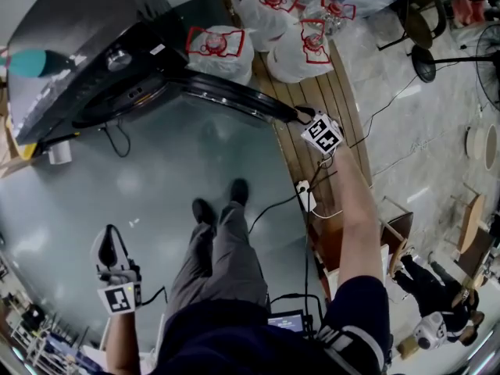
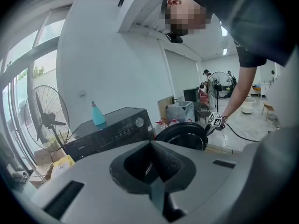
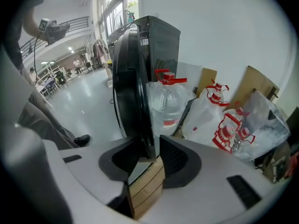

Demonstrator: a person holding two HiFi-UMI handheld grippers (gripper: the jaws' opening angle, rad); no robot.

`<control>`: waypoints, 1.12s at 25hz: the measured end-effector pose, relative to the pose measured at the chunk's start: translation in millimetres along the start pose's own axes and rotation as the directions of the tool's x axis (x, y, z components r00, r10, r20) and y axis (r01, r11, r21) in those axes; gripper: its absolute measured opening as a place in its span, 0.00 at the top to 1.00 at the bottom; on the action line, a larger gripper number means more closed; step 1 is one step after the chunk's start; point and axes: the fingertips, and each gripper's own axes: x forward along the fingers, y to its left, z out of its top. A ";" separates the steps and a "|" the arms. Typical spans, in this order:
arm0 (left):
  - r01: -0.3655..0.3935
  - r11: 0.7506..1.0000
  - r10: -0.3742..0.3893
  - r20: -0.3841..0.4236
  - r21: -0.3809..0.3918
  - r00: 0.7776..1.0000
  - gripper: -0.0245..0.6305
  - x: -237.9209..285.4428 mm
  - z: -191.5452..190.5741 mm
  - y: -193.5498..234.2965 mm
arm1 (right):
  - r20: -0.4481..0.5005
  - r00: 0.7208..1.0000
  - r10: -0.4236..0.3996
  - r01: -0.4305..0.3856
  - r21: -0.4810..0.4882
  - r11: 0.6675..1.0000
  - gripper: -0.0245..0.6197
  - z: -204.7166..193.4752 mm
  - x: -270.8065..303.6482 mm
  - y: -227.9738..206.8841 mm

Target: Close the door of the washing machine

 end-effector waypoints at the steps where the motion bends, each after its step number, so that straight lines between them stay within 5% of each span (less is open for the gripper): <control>1: -0.002 1.000 0.002 -0.002 0.000 1.000 0.93 -0.1 -0.9 -0.2 | -0.001 1.000 0.001 -0.001 0.001 1.000 0.75 -0.9 0.9 -0.4; 16: -0.021 1.000 0.021 -0.027 -0.002 0.999 0.93 -6.3 -16.3 -3.7 | -0.006 1.000 -0.022 0.022 -0.013 1.000 0.83 -5.3 9.8 4.5; 28: -0.044 0.999 0.044 -0.026 -0.023 0.999 0.93 -27.4 -31.5 1.7 | -0.032 0.998 -0.057 0.058 0.030 0.998 0.83 -11.4 8.4 57.3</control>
